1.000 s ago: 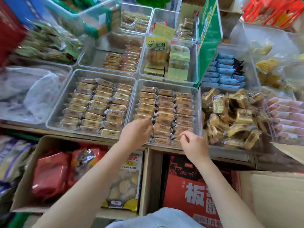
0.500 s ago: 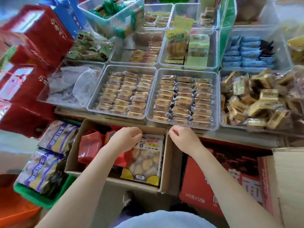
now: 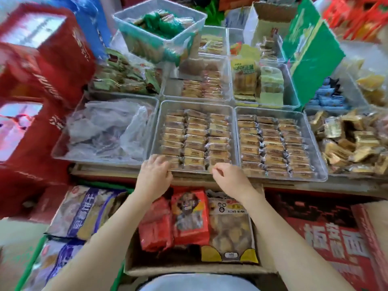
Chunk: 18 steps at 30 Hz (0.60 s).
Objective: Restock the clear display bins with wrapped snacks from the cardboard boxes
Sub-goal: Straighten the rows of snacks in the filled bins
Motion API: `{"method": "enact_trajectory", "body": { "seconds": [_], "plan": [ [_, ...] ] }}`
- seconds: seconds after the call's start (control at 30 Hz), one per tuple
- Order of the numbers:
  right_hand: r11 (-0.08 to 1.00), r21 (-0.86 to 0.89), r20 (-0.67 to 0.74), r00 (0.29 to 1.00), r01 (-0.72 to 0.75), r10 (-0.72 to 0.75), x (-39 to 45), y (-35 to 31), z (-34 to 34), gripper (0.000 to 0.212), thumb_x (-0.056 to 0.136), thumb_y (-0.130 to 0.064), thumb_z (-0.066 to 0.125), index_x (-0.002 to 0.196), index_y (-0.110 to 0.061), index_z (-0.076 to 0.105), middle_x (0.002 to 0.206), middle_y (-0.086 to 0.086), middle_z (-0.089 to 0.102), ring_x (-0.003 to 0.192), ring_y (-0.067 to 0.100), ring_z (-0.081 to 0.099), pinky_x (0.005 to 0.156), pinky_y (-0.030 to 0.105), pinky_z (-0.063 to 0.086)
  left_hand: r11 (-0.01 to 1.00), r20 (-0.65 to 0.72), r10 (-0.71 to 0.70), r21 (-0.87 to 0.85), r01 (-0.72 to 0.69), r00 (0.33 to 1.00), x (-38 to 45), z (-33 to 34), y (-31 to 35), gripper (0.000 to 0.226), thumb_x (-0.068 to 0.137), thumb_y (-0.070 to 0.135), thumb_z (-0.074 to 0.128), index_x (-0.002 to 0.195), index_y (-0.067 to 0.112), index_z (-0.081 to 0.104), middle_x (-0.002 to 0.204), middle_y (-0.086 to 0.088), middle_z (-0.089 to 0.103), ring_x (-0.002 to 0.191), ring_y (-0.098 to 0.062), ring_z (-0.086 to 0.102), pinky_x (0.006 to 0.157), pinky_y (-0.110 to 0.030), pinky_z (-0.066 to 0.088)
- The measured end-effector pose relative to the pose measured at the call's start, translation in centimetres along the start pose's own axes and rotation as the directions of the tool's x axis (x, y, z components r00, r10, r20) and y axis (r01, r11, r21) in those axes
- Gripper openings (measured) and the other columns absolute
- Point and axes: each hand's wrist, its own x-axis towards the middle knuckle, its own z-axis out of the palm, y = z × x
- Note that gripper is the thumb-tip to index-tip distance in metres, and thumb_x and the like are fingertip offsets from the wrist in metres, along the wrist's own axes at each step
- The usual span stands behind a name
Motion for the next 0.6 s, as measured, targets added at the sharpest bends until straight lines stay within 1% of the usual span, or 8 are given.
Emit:
{"method": "enact_trajectory", "body": {
  "seconds": [0.1,0.17,0.23,0.33,0.4,0.47,0.53,0.6],
  "plan": [
    [1.000,-0.012,-0.006,1.000,-0.022,0.022,2.0,-3.4,2.8,0.023,0.099,-0.022,0.047,0.100,-0.017,0.069,0.101,0.000,0.064,0.096,0.020,0.058,0.085,0.037,0.050,0.997,0.150,0.016,0.072,-0.027,0.989,0.6,-0.2,-3.5,0.051,0.100,0.039,0.049,0.147,0.021,0.048,0.165,-0.006,0.027,0.154,-0.033,0.010,0.122,-0.052,0.012],
    [0.998,-0.040,-0.036,0.999,-0.042,0.040,3.1,-5.4,4.2,0.023,0.097,-0.020,0.049,0.105,-0.017,0.071,0.105,-0.002,0.063,0.103,0.017,0.055,0.090,0.035,0.045,0.990,0.278,0.027,0.124,-0.064,0.960,0.7,0.0,-5.4,0.067,0.102,0.056,0.024,0.161,0.024,0.017,0.169,0.004,-0.004,0.154,-0.026,-0.018,0.124,-0.049,-0.004],
    [0.992,-0.100,-0.066,0.995,-0.075,0.069,4.6,-6.7,5.3,0.021,0.097,-0.025,0.050,0.105,-0.021,0.070,0.104,-0.004,0.061,0.107,0.019,0.053,0.094,0.036,0.038,0.991,0.300,0.056,0.096,-0.088,0.952,0.7,0.3,-6.3,0.080,0.093,0.067,0.000,0.161,0.028,0.010,0.166,0.010,-0.016,0.148,-0.021,-0.031,0.123,-0.049,-0.009],
    [0.975,-0.162,-0.003,0.988,-0.151,0.152,7.2,-8.0,6.6,0.023,0.096,-0.043,0.054,0.099,-0.027,0.070,0.102,-0.005,0.060,0.108,0.021,0.055,0.099,0.041,0.034,0.996,0.265,0.067,0.044,-0.082,0.962,0.9,1.1,-6.7,0.091,0.084,0.071,-0.006,0.159,0.029,0.024,0.166,0.013,-0.013,0.147,-0.018,-0.034,0.122,-0.048,-0.009],
    [0.954,-0.216,0.030,0.975,-0.209,0.220,8.5,-8.6,6.9,0.036,0.090,-0.063,0.055,0.094,-0.030,0.069,0.103,-0.005,0.061,0.106,0.020,0.056,0.105,0.047,0.032,0.994,0.258,0.072,0.056,-0.090,0.963,1.0,1.5,-6.8,0.091,0.084,0.072,-0.006,0.159,0.030,0.023,0.163,0.016,-0.019,0.146,-0.016,-0.036,0.122,-0.046,-0.011],
    [0.923,-0.277,0.056,0.955,-0.266,0.292,9.8,-9.3,7.0,0.052,0.082,-0.077,0.055,0.093,-0.028,0.069,0.099,-0.005,0.065,0.101,0.021,0.060,0.102,0.044,0.036,0.994,0.241,0.077,0.054,-0.093,0.967,1.0,1.7,-7.0,0.088,0.085,0.072,-0.003,0.159,0.030,0.022,0.161,0.017,-0.020,0.146,-0.015,-0.037,0.120,-0.045,-0.012],
    [0.880,-0.367,0.083,0.932,-0.301,0.353,10.9,-9.9,7.2,0.061,0.078,-0.080,0.057,0.090,-0.021,0.067,0.088,-0.004,0.066,0.091,0.022,0.062,0.094,0.041,0.041,0.995,0.210,0.091,0.032,-0.099,0.973,0.9,2.1,-7.2,0.083,0.090,0.070,0.006,0.156,0.029,0.030,0.165,0.015,-0.010,0.148,-0.014,-0.032,0.119,-0.044,-0.011],
    [0.866,-0.400,0.109,0.922,-0.301,0.371,11.6,-10.2,7.6,0.054,0.081,-0.072,0.063,0.085,-0.017,0.064,0.081,-0.002,0.065,0.085,0.024,0.064,0.090,0.039,0.046,0.994,0.185,0.099,0.023,-0.105,0.978,0.7,2.6,-7.5,0.077,0.093,0.069,0.013,0.154,0.027,0.036,0.168,0.012,0.000,0.151,-0.015,-0.027,0.119,-0.045,-0.008]
  ]
}}
